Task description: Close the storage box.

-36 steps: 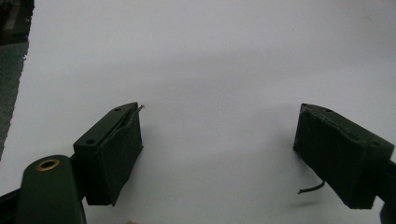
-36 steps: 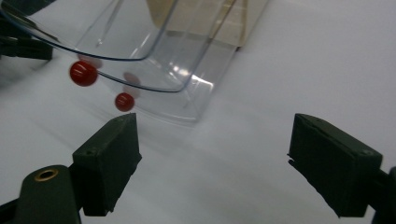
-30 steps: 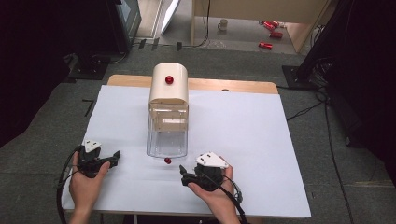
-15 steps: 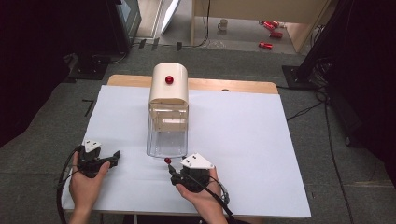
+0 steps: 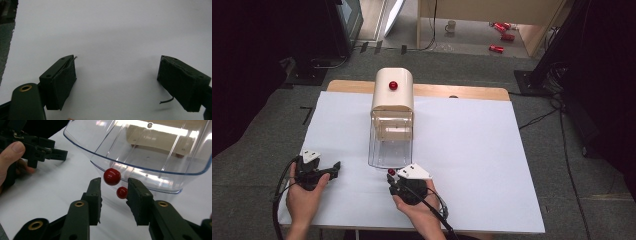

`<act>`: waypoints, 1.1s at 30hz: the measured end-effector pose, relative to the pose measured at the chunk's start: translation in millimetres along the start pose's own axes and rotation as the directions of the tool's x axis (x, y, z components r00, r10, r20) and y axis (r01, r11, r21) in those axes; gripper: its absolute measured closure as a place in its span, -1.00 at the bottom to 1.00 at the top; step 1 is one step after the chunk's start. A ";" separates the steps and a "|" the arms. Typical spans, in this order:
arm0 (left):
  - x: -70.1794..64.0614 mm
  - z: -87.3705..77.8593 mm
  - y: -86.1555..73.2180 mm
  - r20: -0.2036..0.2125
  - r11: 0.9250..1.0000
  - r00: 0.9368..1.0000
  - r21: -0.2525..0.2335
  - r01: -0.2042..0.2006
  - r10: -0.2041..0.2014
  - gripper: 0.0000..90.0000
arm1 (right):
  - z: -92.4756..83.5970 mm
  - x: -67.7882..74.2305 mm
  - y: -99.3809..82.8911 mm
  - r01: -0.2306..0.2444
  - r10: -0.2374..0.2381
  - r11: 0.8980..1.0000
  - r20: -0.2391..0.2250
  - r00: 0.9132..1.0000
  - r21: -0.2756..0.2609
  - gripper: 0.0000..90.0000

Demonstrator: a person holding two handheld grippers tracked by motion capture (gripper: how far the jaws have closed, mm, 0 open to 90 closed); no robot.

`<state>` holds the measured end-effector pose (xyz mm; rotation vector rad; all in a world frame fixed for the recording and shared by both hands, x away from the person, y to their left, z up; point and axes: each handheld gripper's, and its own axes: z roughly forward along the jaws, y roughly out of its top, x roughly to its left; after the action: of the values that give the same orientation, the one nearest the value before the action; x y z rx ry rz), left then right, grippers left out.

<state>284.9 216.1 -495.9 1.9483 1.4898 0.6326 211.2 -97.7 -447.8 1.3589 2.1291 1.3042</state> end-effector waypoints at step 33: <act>-0.1 -0.1 -0.1 -0.001 1.000 1.000 -0.001 -0.001 0.001 -0.66 | -6.4 4.2 28.2 -0.018 0.017 0.999 -0.031 0.999 -0.038 0.66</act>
<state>284.7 216.1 -495.9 1.9483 1.4890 0.6340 220.9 -93.6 -420.5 1.3532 2.1051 1.3739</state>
